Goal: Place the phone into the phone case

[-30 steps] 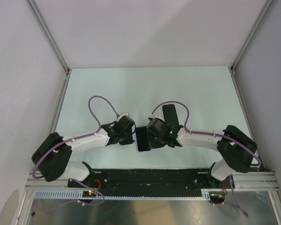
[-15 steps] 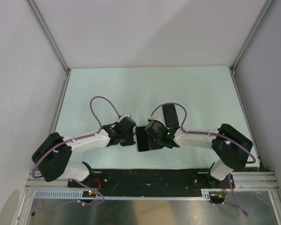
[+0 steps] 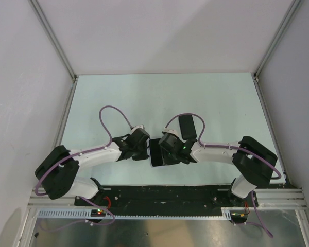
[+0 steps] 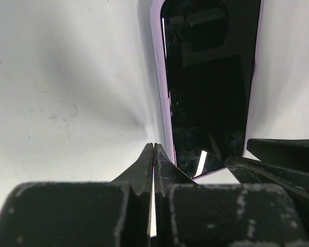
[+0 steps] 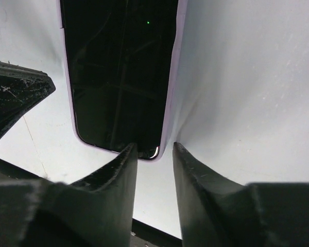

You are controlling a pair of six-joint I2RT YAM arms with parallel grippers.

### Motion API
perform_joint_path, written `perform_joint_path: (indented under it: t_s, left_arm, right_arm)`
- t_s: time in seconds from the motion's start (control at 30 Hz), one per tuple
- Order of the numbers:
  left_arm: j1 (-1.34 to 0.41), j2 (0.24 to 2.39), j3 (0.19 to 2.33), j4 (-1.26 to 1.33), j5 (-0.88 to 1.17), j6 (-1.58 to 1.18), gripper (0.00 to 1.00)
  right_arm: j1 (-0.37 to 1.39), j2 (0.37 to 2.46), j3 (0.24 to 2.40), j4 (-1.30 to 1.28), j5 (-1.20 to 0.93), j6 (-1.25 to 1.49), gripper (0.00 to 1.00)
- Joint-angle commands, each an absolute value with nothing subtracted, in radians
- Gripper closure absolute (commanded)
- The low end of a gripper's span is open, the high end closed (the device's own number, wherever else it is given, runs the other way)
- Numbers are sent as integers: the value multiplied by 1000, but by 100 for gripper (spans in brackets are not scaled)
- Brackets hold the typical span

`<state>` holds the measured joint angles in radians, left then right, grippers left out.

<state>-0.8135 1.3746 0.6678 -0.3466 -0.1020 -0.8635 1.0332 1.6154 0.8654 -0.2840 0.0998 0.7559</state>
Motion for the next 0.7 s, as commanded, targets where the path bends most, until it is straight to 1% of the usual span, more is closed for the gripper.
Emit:
perform_joint_path:
  t_s: [0.0, 0.13, 0.23, 0.3, 0.5, 0.67]
  left_arm:
    - [-808, 1347, 708, -341, -124, -855, 100]
    - [-761, 1292, 707, -358, -125, -841, 100]
    - [-711, 1238, 709, -384, -128, -825, 99]
    - [-672, 1204, 711, -403, -129, -813, 97]
    - [-574, 1136, 734, -451, -110, -762, 93]
    - [-541, 1116, 746, -467, -98, -738, 90]
  right_arm:
    - [1033, 1580, 867, -360, 165, 740, 56]
    - [1022, 1535, 906, -349, 209, 722, 34]
    - [1026, 1546, 938, -320, 234, 706, 19]
    - [1029, 1572, 958, -295, 234, 702, 13]
    - [1049, 1698, 1059, -289, 230, 696, 6]
    - [1085, 1832, 1186, -418, 322, 710, 4]
